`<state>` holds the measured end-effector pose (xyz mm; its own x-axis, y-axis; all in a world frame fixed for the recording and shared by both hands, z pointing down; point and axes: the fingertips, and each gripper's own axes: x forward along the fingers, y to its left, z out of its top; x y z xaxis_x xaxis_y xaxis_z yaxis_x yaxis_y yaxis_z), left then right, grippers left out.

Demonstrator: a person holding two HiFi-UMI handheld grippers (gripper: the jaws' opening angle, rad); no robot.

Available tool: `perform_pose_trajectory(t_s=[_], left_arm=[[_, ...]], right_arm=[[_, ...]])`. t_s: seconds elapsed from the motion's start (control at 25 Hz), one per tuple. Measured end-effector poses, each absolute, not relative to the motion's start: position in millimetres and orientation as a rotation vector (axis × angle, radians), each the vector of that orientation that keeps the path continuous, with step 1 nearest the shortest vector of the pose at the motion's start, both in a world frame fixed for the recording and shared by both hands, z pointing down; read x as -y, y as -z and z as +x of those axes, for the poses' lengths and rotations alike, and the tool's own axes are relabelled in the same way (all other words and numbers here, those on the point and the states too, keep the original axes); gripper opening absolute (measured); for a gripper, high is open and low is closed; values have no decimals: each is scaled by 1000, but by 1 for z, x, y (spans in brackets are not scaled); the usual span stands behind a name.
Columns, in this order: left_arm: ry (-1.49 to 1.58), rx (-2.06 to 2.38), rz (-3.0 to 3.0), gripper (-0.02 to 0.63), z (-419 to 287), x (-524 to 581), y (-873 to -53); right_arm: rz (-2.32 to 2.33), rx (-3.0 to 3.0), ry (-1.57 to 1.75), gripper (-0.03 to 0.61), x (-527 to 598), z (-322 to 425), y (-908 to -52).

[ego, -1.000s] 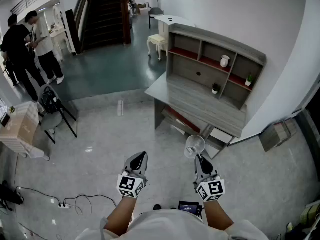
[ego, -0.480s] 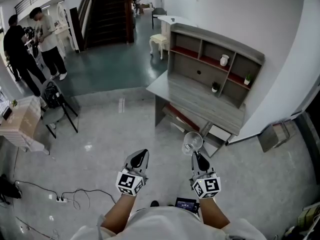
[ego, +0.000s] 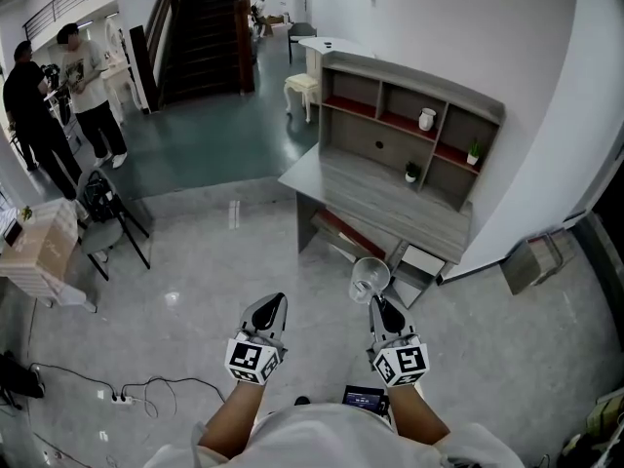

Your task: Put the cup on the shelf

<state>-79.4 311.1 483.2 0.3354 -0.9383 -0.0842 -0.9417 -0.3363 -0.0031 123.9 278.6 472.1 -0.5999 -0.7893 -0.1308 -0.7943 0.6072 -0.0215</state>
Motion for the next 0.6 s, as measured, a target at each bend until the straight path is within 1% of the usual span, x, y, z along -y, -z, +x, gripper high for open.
perform_pose_trajectory(t_s=[0.6], left_arm=[[-94,-1738,-2557,6,-46,-297,-484]], right_arm=[[-1374,-2668,-77,49,-273,158,-468]])
